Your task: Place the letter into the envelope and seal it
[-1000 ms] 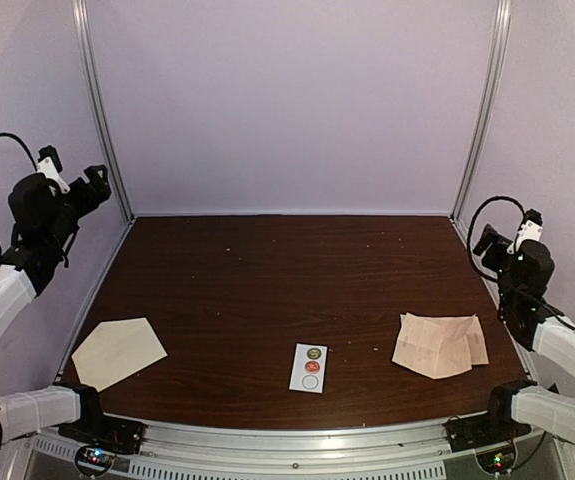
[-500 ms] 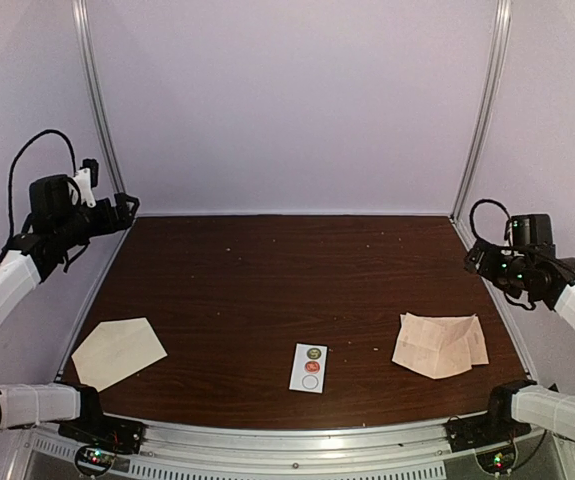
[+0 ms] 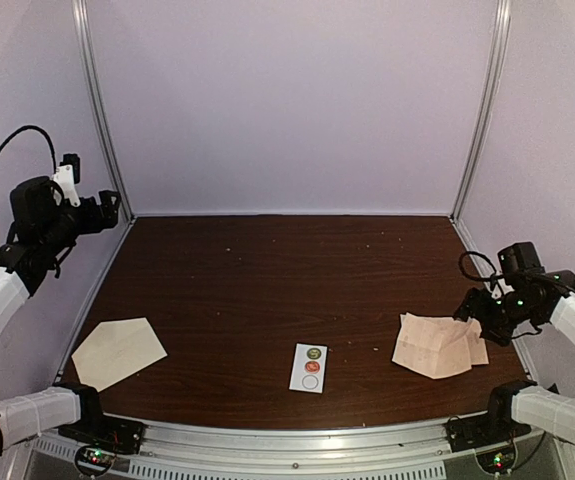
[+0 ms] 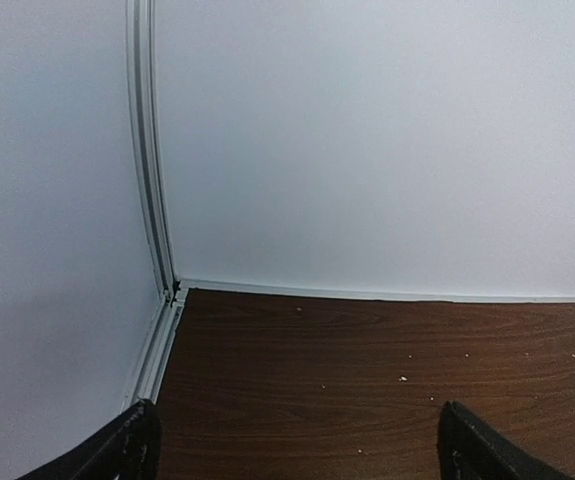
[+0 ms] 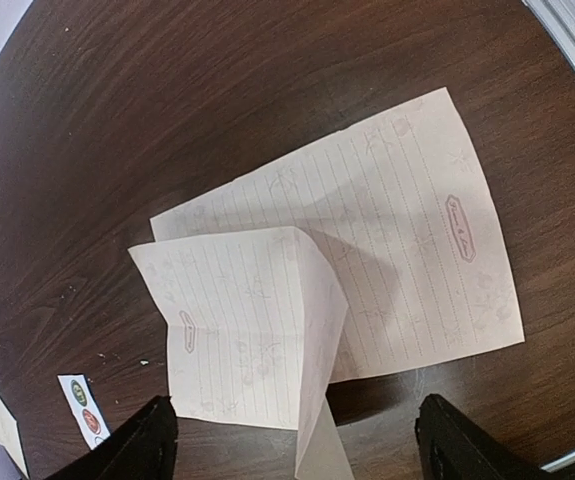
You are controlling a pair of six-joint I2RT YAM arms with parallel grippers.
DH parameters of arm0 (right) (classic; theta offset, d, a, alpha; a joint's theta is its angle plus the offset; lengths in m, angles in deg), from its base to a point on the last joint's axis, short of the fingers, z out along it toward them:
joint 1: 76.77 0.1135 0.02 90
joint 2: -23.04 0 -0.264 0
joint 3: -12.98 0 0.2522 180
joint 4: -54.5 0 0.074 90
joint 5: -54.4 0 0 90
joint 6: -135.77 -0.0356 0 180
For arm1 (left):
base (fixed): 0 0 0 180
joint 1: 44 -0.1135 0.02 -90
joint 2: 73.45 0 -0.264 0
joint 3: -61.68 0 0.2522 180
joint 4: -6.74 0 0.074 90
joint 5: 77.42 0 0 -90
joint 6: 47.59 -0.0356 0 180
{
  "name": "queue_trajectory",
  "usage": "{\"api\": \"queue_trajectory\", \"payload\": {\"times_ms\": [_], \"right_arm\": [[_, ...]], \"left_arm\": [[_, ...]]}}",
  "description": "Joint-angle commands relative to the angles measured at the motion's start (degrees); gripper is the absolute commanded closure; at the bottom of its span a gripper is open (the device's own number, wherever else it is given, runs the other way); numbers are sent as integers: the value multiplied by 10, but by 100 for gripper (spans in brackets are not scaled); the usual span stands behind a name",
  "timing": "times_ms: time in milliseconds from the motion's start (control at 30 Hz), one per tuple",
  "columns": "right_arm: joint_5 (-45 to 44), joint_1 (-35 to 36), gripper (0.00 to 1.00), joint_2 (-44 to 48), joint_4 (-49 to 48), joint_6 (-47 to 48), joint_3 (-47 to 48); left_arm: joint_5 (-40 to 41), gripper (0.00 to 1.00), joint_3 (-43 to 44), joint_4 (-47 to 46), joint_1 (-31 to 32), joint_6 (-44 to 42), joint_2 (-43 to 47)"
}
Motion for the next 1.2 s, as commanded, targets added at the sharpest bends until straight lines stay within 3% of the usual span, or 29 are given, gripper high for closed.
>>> {"api": "queue_trajectory", "payload": {"times_ms": [0,200,600,900,1100,1167], "right_arm": [[1,9,18,1,-12,-11,-17],[-7,22,24,-22,-38,-9,-47],[-19,24,63,-18,-48,3,-57],[4,23,100,-7,-58,8,-48],[25,23,100,8,-72,24,-6],[22,24,100,11,-84,42,20]], "left_arm": [[-1,2,-4,-32,-2,-10,8],[2,3,-5,-32,-3,-11,7],[6,2,-5,-32,-3,-11,-2],[14,2,-7,-33,-2,-9,0],[16,3,-9,-36,-3,-9,2],[-35,9,-16,-51,-1,-21,0]]}}
